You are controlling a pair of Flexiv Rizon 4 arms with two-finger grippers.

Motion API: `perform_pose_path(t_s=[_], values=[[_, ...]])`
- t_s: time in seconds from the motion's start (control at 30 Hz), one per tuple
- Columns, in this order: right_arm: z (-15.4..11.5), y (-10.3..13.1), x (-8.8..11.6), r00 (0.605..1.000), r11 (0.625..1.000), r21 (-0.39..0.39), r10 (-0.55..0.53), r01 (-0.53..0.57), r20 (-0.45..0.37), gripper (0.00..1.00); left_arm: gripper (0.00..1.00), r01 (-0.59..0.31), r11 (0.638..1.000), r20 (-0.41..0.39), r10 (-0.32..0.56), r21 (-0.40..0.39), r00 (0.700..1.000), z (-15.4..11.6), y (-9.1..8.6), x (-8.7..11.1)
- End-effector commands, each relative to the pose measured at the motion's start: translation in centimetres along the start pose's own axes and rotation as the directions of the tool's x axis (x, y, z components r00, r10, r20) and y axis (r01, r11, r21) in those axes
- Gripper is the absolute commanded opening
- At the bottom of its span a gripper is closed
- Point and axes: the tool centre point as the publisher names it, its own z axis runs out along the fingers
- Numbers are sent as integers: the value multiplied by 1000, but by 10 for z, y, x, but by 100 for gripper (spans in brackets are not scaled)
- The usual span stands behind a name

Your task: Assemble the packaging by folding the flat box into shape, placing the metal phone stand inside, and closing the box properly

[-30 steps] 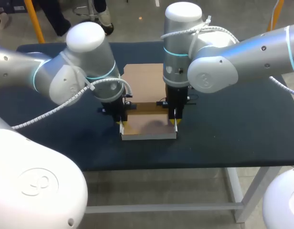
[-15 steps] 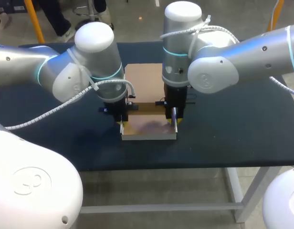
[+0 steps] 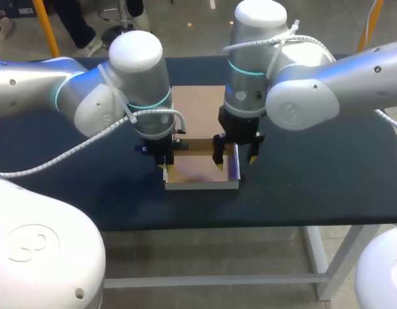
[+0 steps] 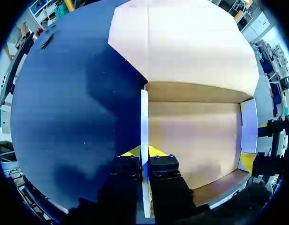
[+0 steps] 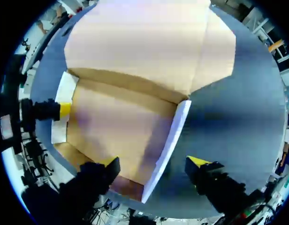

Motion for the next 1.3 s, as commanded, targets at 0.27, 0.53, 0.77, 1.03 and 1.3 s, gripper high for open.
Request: perform_pose_path(t_s=[0.27, 0.53, 0.77, 1.03, 1.3], values=[[-43, -47, -17, 920, 902, -211, -391, 376, -33, 100, 0, -16, 999, 19, 17, -39, 1000, -4, 1, 2], [-53, -67, -35, 768, 730, -378, -636, 570, -70, 100, 0, -18, 999, 23, 19, -50, 1000, -4, 2, 0], [-53, -67, -35, 768, 730, -378, -636, 570, -70, 100, 0, -9, 999, 17, 10, -54, 1000, -5, 3, -3], [-56, -68, -33, 763, 720, -363, -645, 592, -36, 100, 0, 0, 998, 23, 2, -59, 1000, -4, 2, -5], [-74, -90, -43, 703, 655, -383, -710, 651, -21, 100, 0, -1, 997, 33, 4, -74, 999, -4, -1, -9]])
